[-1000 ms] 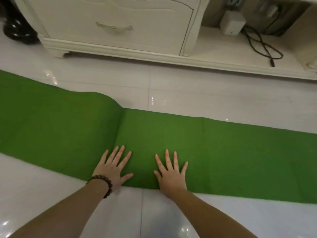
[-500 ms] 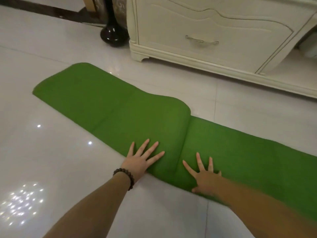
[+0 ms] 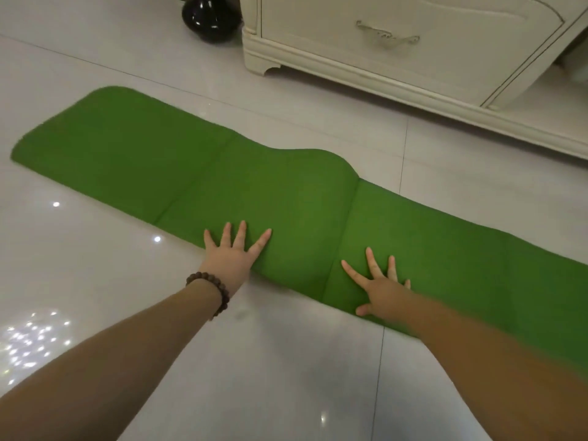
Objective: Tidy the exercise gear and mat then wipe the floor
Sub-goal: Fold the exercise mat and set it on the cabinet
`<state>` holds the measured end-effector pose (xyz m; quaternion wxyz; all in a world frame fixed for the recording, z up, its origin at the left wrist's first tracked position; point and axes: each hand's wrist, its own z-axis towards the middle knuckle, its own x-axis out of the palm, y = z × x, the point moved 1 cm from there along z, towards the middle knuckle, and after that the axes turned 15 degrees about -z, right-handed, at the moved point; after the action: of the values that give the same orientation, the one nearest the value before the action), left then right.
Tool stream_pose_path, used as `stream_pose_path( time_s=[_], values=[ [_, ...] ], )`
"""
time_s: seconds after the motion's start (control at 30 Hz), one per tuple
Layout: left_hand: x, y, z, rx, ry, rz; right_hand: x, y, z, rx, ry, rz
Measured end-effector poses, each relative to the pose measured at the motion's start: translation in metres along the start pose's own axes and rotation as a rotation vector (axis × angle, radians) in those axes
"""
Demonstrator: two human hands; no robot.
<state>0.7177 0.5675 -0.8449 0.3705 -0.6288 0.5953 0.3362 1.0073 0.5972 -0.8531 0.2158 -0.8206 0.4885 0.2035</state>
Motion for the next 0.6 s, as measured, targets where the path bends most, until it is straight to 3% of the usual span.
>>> stream_pose_path(
  time_s=[0.2,0.3,0.4,0.5,0.6],
  values=[
    [0.007,-0.006,-0.004,-0.106,0.093,-0.122,-0.007,0.000,-0.007,-0.004,-0.056,0.066],
    [0.012,0.003,0.006,-0.097,0.093,-0.146,-0.019,0.014,-0.006,0.064,-0.288,0.096],
    [0.012,0.011,0.013,-0.068,0.055,-0.128,-0.032,0.050,-0.001,0.005,-0.523,-0.003],
    [0.018,0.015,0.019,-0.072,-0.001,-0.104,-0.023,0.099,0.009,-0.113,-0.468,-0.077],
    [0.028,0.018,0.023,-0.067,0.021,-0.106,-0.004,0.115,0.024,-0.090,-0.419,-0.159]
  ],
)
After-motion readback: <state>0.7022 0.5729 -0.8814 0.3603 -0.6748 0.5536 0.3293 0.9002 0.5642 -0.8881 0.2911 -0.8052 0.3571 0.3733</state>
